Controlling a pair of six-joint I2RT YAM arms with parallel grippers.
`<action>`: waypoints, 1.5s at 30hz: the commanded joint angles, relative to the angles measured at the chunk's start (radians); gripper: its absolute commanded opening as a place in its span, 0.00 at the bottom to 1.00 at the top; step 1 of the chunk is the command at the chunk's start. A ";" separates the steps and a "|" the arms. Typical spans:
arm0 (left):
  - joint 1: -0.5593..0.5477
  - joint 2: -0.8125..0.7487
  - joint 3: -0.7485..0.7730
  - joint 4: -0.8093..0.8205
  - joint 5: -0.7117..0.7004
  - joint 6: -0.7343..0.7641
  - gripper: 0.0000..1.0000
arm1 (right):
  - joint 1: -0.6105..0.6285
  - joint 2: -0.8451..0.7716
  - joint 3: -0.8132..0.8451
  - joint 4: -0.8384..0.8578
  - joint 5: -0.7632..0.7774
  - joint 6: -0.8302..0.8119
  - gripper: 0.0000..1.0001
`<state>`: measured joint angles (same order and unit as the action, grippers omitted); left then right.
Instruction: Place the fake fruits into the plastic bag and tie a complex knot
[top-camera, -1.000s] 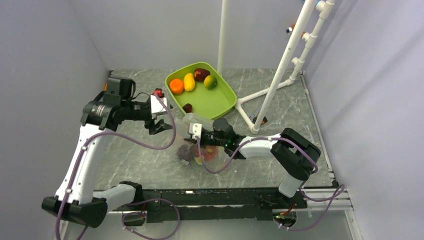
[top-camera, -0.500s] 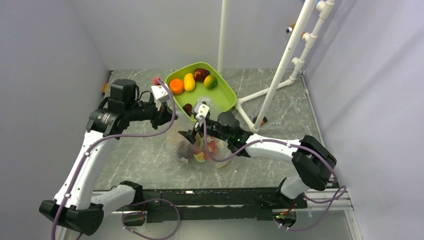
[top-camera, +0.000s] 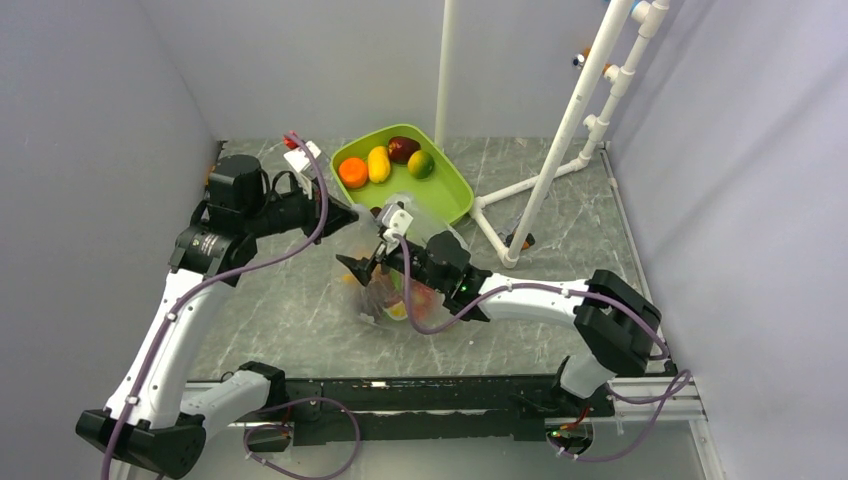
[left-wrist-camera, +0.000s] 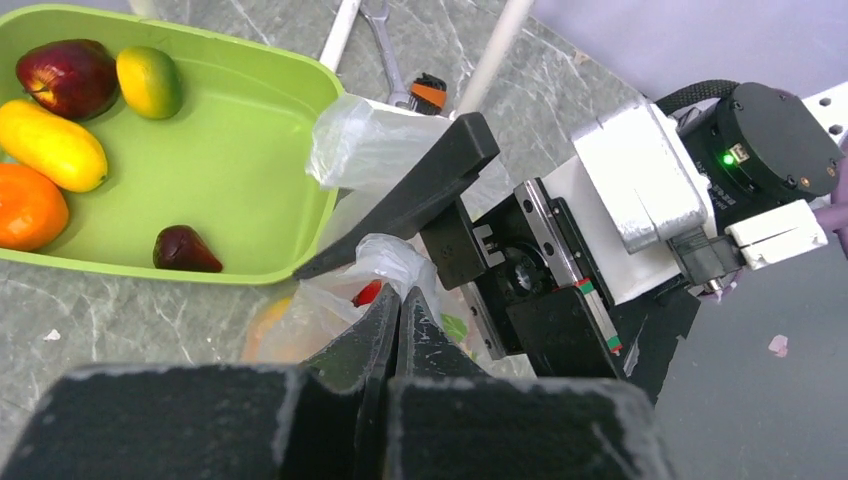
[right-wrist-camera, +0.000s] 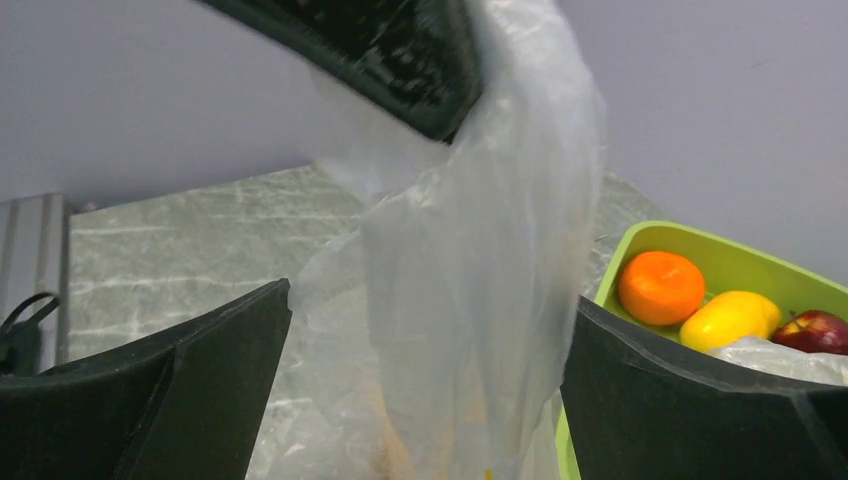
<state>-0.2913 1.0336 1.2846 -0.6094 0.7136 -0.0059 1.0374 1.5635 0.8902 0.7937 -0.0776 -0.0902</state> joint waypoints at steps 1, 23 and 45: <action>0.000 -0.051 -0.039 0.102 -0.026 -0.109 0.00 | 0.023 0.046 0.075 0.121 0.143 -0.013 1.00; 0.029 -0.112 -0.059 0.196 0.021 -0.391 0.00 | 0.123 0.452 -0.116 0.626 0.393 -0.375 0.37; 0.222 -0.053 -0.216 -0.046 -0.523 0.172 0.00 | 0.091 0.351 -0.297 0.569 0.299 -0.356 0.00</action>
<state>-0.1558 0.9714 1.1332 -0.8055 0.4397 0.1093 1.1378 1.9198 0.6487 1.4261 0.2237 -0.4320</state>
